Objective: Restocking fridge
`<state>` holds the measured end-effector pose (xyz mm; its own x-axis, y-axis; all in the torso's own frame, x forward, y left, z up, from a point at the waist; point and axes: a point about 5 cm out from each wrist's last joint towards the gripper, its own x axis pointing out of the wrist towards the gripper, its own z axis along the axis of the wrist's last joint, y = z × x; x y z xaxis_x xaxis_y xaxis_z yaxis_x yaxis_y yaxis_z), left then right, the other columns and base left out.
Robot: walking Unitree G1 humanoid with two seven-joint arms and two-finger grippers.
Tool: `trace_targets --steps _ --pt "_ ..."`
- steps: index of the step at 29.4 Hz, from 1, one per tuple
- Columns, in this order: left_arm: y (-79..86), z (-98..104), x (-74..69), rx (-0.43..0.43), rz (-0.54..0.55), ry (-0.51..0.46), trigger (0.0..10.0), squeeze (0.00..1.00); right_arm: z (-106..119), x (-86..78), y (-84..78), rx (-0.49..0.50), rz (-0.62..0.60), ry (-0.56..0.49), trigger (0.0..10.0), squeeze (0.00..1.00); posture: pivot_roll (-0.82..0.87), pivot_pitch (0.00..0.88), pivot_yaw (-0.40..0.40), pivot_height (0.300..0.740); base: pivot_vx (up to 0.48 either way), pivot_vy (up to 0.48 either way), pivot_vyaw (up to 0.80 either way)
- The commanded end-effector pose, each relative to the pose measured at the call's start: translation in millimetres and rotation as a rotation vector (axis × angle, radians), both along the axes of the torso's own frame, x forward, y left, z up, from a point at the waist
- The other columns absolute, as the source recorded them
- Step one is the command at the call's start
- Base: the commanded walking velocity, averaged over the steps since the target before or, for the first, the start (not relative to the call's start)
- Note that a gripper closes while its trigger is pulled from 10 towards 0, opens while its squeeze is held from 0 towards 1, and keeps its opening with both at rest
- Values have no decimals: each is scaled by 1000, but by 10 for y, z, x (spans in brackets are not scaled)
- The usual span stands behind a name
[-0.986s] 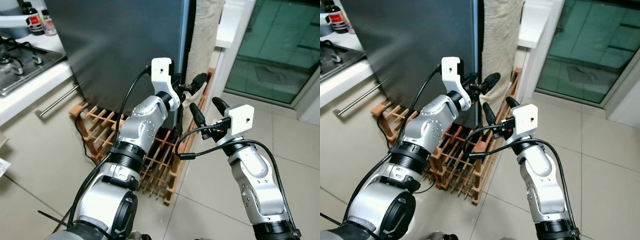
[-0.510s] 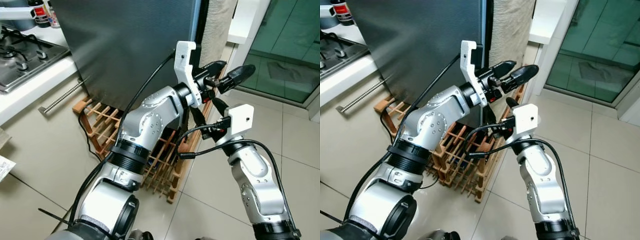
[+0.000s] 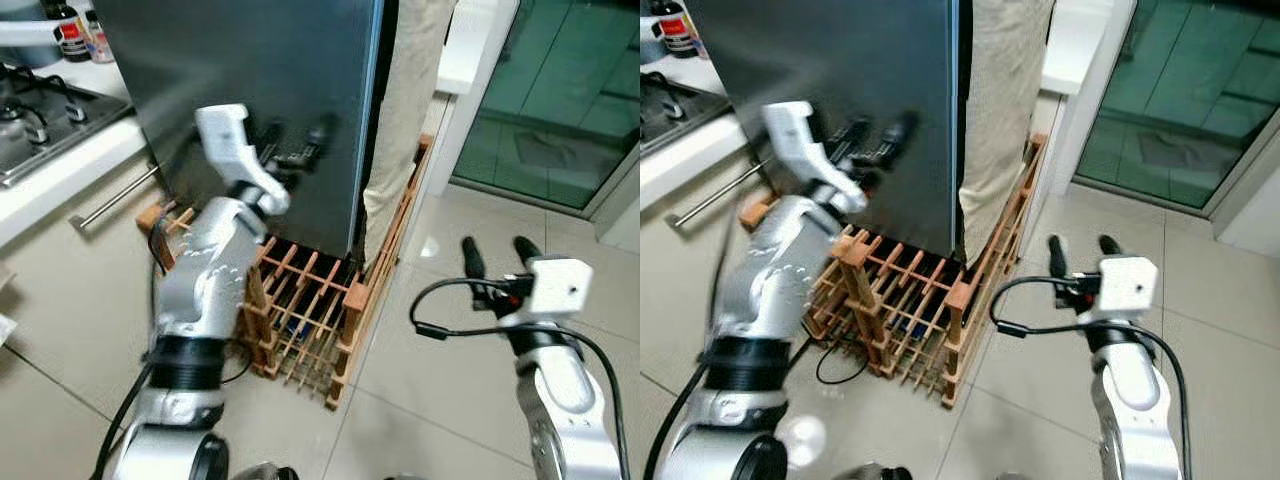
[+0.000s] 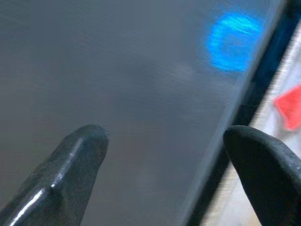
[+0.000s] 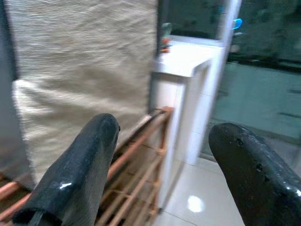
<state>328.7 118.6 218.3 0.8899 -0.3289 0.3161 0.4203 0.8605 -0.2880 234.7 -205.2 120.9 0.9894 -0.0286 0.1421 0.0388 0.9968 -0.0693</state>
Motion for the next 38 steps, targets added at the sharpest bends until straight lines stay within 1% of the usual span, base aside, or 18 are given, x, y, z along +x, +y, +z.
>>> trace_targets --steps 1,2,4,5,7,9,10,13,17,20,22,23,25,29,32,34,36,38 --pt "96 -25 -65 42 75 1 10000 0 87 -55 -84 -33 -69 -52 10000 0 -133 0 24 740 0 0 0" --pt "143 -53 -99 59 105 4 10000 0 103 -75 -109 -43 -91 -61 10000 0 -133 0 24 740 0 0 0" --pt "218 -114 -197 38 145 4 10000 0 232 -94 -135 -89 -125 -125 10000 0 -131 0 22 740 0 0 0" --pt "271 -34 -291 38 207 -91 10000 0 429 -71 -140 -120 -143 -217 10000 0 -128 0 19 740 0 0 0" --pt "262 119 -350 89 259 -222 10000 0 569 -26 -144 -122 -154 -276 10000 0 -126 0 14 740 0 0 0" --pt "218 236 -371 110 287 -313 10000 0 657 34 -129 -97 -160 -312 10000 0 -124 0 10 740 0 0 0" --pt "218 236 -371 110 287 -313 10000 0 657 34 -129 -97 -160 -312 10000 0 -124 0 10 740 0 0 0" --pt "171 155 -281 75 302 -232 10000 0 693 124 -59 -82 -156 -334 10000 0 -129 0 9 740 0 0 0" --pt "20 71 -287 120 244 -189 10000 0 751 258 -5 -113 -123 -336 10000 0 -145 0 4 740 0 0 0" --pt "43 4 -276 182 283 -176 10000 0 785 304 8 -112 -104 -334 10000 0 -144 0 -19 740 0 0 0" --pt "69 16 -262 165 298 -183 10000 0 782 339 39 -109 -74 -326 10000 0 -131 0 -45 740 0 -474 0" --pt "82 19 -247 136 307 -181 10000 0 732 384 58 -100 -52 -298 10000 0 -122 0 -57 740 0 -461 0" --pt "89 18 -223 124 315 -166 10000 0 687 419 74 -81 -35 -273 10000 0 -116 0 -62 740 0 -458 0" --pt "92 22 -183 126 316 -150 10000 0 647 436 127 -77 -1 -256 10000 0 -113 0 -62 740 0 -455 0" --pt "113 -67 -81 113 323 -74 10000 0 534 432 166 -62 9 -216 10000 0 -107 0 -43 740 0 -436 0" --pt "102 -91 -56 122 307 -56 10000 0 520 429 183 -57 13 -212 10000 0 -110 0 -33 740 0 -431 0" --pt "38 -107 3 130 260 -38 10000 0 503 430 211 -52 13 -210 10000 0 -113 0 -11 740 146 -401 0" --pt "32 -111 37 142 264 -35 10000 0 477 437 218 -48 10 -205 10000 0 -114 0 -6 740 307 -366 0"
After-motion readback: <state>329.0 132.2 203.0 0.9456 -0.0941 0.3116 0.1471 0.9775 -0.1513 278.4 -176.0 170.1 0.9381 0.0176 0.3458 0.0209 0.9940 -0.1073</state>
